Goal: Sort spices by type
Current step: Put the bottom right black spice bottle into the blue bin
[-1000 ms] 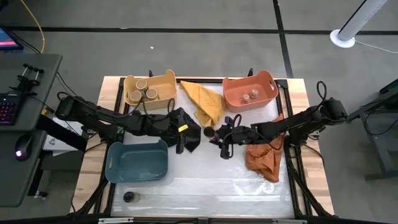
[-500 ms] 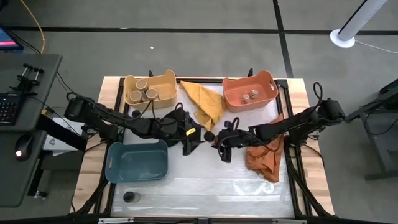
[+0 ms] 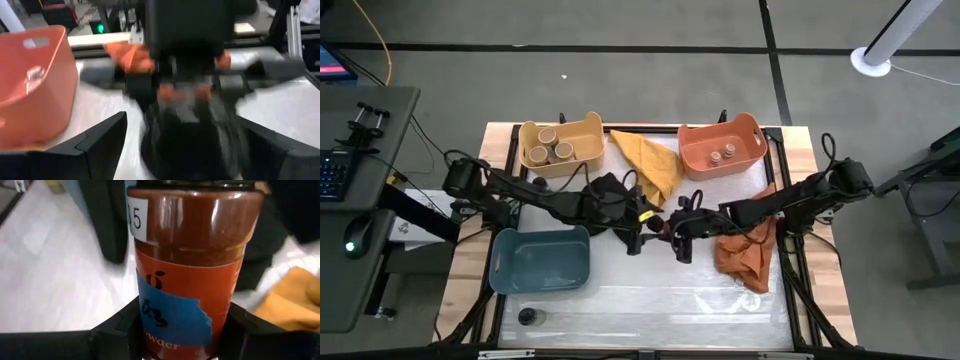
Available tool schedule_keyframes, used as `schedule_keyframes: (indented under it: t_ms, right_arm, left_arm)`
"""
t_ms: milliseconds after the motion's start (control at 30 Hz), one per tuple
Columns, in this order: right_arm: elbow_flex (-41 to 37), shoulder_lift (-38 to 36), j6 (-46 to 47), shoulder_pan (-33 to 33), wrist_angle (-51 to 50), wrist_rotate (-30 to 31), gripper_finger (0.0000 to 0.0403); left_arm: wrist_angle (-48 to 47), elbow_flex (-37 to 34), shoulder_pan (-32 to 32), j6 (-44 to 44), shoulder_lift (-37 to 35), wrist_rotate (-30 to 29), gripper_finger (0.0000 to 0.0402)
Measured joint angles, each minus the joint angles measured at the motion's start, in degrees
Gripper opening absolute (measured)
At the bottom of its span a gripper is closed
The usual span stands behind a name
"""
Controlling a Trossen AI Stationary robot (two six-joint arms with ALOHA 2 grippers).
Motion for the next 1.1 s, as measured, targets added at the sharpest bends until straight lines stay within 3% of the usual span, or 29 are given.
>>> schedule_keyframes:
  t_ms: [333, 500, 800, 967, 1100]
  right_arm:
    - [-0.1, 0.9, -0.4, 0.0, -1.3, -0.4, 0.0165]
    - [-0.1, 0.9, -1.9, 0.0, -1.0, -0.7, 0.0166]
    - [-0.1, 0.8, -2.7, 0.0, -0.1, -1.1, 0.0219]
    - [-0.1, 0.8, -3.0, 0.0, 1.0, 0.5, 0.0224]
    - [0.0, 0.6, -3.1, -0.1, 0.5, 4.7, 0.0225]
  left_arm:
    - [-6.4, 2.4, 0.0, 2.3, 0.9, 0.1, 0.0301]
    - [-6.6, 2.4, 0.0, 2.1, 1.0, 0.3, 0.0262]
    - [-5.2, 2.3, 0.0, 1.4, 1.1, 0.6, 0.0167]
    - [-6.3, 2.3, 0.0, 1.1, 1.0, -0.4, 0.0166]
    - [-13.5, 2.4, 0.5, 2.6, -1.1, -4.7, 0.0166]
